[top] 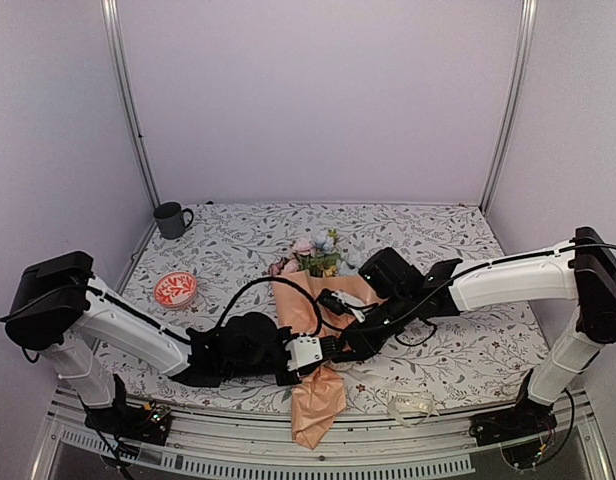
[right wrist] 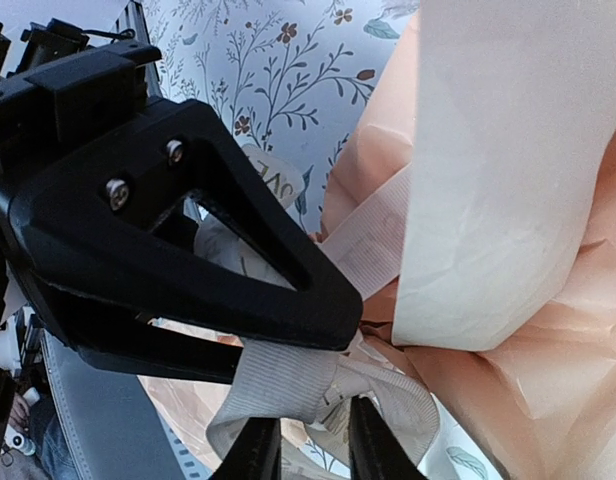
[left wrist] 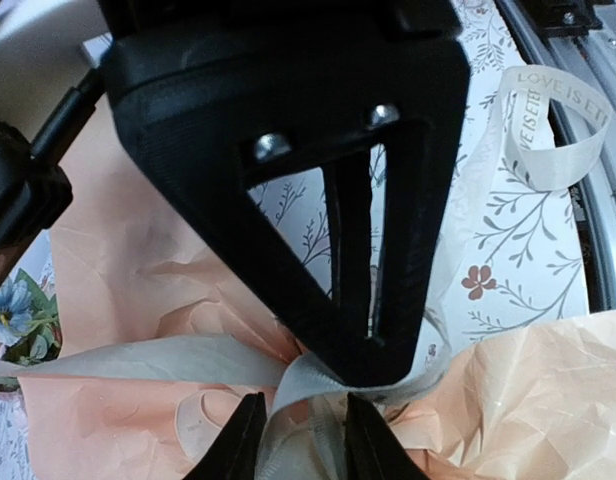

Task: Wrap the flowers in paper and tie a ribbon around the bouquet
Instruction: Cross the half-tied ribbon over the folded bouquet.

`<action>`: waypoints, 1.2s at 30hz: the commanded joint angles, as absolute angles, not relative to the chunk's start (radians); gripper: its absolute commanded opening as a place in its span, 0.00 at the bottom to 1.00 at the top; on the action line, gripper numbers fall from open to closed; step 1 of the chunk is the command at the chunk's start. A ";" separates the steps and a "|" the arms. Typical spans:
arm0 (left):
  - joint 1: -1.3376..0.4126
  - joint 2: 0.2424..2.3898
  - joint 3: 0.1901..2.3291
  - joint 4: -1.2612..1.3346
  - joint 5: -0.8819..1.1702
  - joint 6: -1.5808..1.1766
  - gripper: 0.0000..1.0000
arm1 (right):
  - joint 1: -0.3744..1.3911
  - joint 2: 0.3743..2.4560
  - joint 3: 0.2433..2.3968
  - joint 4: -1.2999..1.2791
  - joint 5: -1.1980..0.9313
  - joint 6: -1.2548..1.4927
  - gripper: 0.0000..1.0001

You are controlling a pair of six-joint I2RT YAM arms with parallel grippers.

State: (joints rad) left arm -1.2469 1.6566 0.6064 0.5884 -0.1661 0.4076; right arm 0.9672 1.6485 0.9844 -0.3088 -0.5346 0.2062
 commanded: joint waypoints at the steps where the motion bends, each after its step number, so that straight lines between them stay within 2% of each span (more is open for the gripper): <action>1: -1.239 1.671 0.635 0.572 -0.166 0.413 0.29 | 0.957 1.605 0.974 -0.305 -0.554 0.210 0.29; 10: -1.236 1.687 0.640 0.594 -0.164 0.402 0.24 | 0.937 1.505 0.929 -0.296 -0.512 0.244 0.40; 13: -1.236 1.701 0.643 0.595 -0.173 0.399 0.22 | 0.937 1.508 0.917 -0.287 -0.534 0.242 0.39; 16: -1.236 1.703 0.644 0.597 -0.173 0.395 0.14 | 0.934 1.530 0.921 -0.291 -0.509 0.233 0.33; 19: -1.236 1.693 0.642 0.599 -0.163 0.392 0.09 | 0.906 1.550 0.939 -0.294 -0.510 0.210 0.32; 26: -1.236 1.690 0.638 0.597 -0.165 0.392 0.10 | 0.885 1.628 1.022 -0.359 -0.530 0.148 0.37; 32: -1.235 1.684 0.630 0.601 -0.156 0.384 0.12 | 0.887 1.545 0.891 -0.281 -0.513 0.206 0.35; 36: -1.236 1.686 0.635 0.595 -0.156 0.386 0.12 | 0.894 1.457 0.816 -0.190 -0.469 0.302 0.42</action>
State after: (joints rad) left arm -1.2449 1.6939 0.6239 0.5865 -0.1650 0.3916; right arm 0.8879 1.5501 0.8742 -0.2882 -0.5133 0.2146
